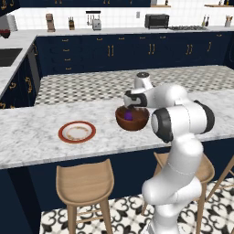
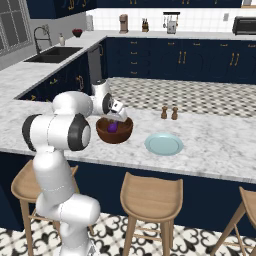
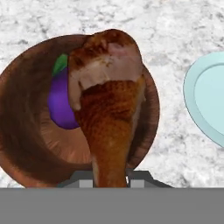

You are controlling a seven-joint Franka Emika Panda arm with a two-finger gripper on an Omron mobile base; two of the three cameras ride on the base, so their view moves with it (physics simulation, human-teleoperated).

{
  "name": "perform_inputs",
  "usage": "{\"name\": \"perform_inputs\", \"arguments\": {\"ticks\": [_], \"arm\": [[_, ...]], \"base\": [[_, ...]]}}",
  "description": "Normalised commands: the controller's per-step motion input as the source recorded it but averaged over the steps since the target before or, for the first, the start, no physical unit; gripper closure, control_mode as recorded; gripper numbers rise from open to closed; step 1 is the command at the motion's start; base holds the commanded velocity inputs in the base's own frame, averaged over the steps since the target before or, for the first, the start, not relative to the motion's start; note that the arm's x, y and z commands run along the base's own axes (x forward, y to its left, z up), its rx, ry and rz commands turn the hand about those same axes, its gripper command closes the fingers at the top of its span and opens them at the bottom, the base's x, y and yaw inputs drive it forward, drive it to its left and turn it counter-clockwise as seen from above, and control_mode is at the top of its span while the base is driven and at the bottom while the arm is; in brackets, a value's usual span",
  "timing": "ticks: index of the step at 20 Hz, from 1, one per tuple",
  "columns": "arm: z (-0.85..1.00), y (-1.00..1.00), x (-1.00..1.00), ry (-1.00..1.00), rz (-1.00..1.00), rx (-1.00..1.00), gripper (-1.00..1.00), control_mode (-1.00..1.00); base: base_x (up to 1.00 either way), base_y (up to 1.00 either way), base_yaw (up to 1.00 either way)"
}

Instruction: Pick the chicken drumstick and eggplant from their plates and place them in the bowl. Then put the bowl in the fridge.

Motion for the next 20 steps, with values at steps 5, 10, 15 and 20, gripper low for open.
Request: {"name": "perform_inputs", "arguments": {"ticks": [5,10,15,20], "arm": [[-0.84,-0.15,0.01,0.03,-0.09,0.0,1.0,-1.0],[-0.45,0.0,0.32,0.0,-0.03,0.0,1.0,-1.0],[-0.14,0.0,0.07,0.01,0.0,0.0,-1.0,-1.0],[0.0,0.0,0.0,0.0,0.0,0.0,-1.0,-1.0]], "base": [[0.0,0.0,0.0],[0.0,0.0,0.0],[0.0,0.0,0.0],[0.0,0.0,0.0]]}}
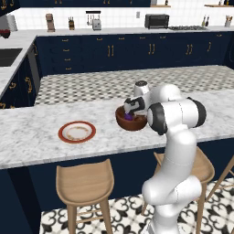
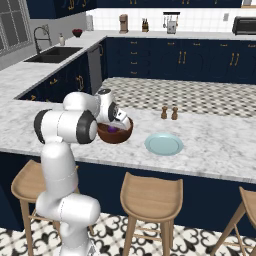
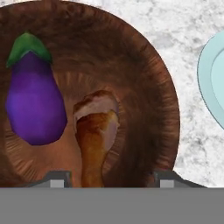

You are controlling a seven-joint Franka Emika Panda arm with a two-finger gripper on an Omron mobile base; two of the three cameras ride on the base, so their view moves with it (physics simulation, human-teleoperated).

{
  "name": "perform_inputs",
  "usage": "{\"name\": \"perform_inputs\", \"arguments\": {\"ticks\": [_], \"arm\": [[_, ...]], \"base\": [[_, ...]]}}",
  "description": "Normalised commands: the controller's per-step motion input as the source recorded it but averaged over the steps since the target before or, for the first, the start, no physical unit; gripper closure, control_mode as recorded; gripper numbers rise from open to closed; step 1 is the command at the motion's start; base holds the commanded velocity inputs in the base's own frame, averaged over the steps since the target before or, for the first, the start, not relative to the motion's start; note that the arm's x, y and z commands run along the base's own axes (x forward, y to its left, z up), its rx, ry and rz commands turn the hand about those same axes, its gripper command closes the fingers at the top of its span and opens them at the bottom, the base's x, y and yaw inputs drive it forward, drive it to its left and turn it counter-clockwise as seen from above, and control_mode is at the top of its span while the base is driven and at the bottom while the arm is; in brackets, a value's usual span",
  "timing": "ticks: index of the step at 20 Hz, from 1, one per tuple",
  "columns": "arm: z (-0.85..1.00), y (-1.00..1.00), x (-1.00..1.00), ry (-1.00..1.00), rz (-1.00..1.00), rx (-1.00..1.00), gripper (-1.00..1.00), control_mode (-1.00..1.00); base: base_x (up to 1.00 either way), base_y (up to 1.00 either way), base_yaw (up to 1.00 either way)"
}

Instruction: Pick the chicken drumstick and eggplant from their plates and place them in the bowl. Then put the bowl in the fridge.

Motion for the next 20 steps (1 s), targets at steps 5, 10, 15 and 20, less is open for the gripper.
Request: {"name": "perform_inputs", "arguments": {"ticks": [5,10,15,20], "arm": [[0.25,0.12,-0.03,0.0,0.0,0.0,-1.0,-1.0],[0.27,0.79,-0.33,0.0,0.01,0.0,-1.0,-1.0],[-0.03,0.7,0.0,0.0,0.09,0.0,-1.0,-1.0],[-0.04,0.01,0.44,0.01,0.3,0.0,-1.0,-1.0]], "base": [[0.0,0.0,0.0],[0.0,0.0,0.0],[0.0,0.0,0.0],[0.0,0.0,0.0]]}}
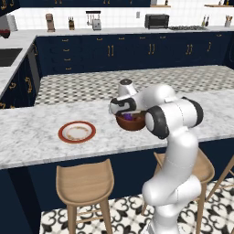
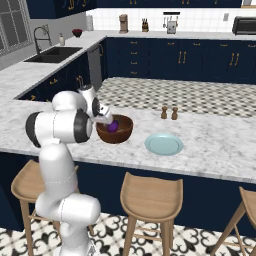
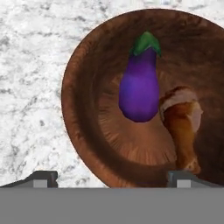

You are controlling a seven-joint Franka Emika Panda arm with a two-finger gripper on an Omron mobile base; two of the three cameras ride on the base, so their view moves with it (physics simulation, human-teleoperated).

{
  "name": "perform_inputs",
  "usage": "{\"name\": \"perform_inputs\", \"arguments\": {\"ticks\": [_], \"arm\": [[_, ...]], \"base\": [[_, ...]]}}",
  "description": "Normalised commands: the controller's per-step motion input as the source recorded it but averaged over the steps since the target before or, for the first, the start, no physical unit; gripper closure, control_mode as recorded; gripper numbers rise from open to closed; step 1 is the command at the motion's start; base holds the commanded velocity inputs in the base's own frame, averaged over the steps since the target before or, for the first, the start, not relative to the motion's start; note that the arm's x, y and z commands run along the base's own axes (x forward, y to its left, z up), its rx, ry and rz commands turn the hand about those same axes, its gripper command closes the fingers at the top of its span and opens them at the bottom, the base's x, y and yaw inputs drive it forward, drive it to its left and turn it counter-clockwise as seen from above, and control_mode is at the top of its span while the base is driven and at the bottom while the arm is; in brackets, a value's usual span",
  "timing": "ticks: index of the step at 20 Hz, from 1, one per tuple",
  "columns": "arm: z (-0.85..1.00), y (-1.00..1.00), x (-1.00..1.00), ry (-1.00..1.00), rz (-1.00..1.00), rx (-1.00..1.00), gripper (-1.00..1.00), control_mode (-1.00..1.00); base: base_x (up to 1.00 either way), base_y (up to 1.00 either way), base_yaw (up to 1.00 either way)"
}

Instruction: Pick the chicken drumstick and eggplant from their plates and place them in the bowl. Then put the bowl in the fridge.

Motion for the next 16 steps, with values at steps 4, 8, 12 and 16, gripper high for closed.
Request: {"name": "perform_inputs", "arguments": {"ticks": [4,8,12,16], "arm": [[-0.27,0.0,0.36,0.08,0.32,0.0,-1.0,-1.0],[-0.57,0.0,0.14,0.04,0.25,-0.03,-1.0,-1.0],[-0.53,0.0,0.16,0.0,0.15,-0.02,-1.0,-1.0],[-0.59,0.0,0.0,0.0,0.11,-0.03,-1.0,-1.0]], "base": [[0.0,0.0,0.0],[0.0,0.0,0.0],[0.0,0.0,0.0],[0.0,0.0,0.0]]}}
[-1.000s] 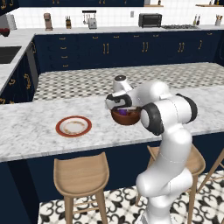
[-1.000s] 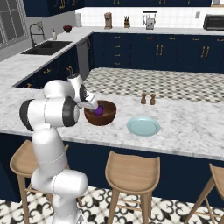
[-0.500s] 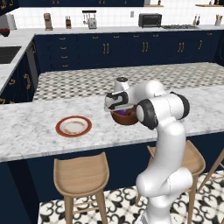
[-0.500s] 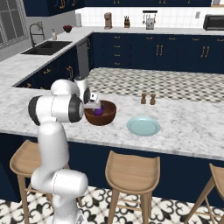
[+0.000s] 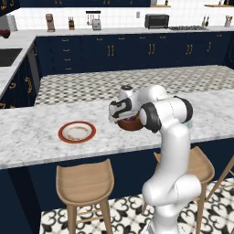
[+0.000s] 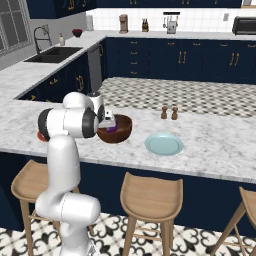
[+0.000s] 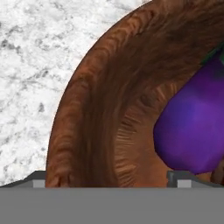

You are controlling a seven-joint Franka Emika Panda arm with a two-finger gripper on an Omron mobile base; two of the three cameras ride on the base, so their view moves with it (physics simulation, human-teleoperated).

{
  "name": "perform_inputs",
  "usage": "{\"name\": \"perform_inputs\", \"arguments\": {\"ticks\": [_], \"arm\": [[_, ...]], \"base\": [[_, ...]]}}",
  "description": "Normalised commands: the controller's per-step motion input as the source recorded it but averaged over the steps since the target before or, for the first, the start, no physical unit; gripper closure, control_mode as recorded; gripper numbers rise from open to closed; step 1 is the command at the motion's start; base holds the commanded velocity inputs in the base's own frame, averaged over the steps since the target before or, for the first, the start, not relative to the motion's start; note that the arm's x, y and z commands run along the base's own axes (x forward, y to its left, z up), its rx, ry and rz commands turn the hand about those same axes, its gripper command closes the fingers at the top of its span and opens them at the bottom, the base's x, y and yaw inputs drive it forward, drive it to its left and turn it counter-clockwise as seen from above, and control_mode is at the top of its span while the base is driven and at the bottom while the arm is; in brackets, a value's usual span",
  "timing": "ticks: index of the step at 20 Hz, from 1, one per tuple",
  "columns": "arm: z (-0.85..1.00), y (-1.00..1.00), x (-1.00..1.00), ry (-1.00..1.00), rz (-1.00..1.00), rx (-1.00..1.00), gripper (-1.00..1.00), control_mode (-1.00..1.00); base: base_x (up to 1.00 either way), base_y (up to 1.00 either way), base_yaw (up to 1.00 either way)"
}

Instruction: Pick the chicken drumstick and eggplant from their plates and place them in the bowl. Then put the bowl in the fridge.

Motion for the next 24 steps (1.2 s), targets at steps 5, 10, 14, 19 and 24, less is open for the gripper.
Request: {"name": "perform_inputs", "arguments": {"ticks": [5,10,14,19,24], "arm": [[-0.59,-0.1,0.0,0.0,0.07,-0.01,1.0,-1.0],[-0.68,-0.17,-0.03,0.0,0.05,0.0,1.0,-1.0],[-0.37,-0.19,-0.06,0.0,0.03,0.0,1.0,-1.0],[0.59,-0.44,-0.57,-0.1,0.13,0.02,1.0,-1.0],[0.64,-0.13,-1.0,-0.07,0.23,0.0,1.0,-1.0]], "base": [[0.0,0.0,0.0],[0.0,0.0,0.0],[0.0,0.0,0.0],[0.0,0.0,0.0],[0.0,0.0,0.0]]}}
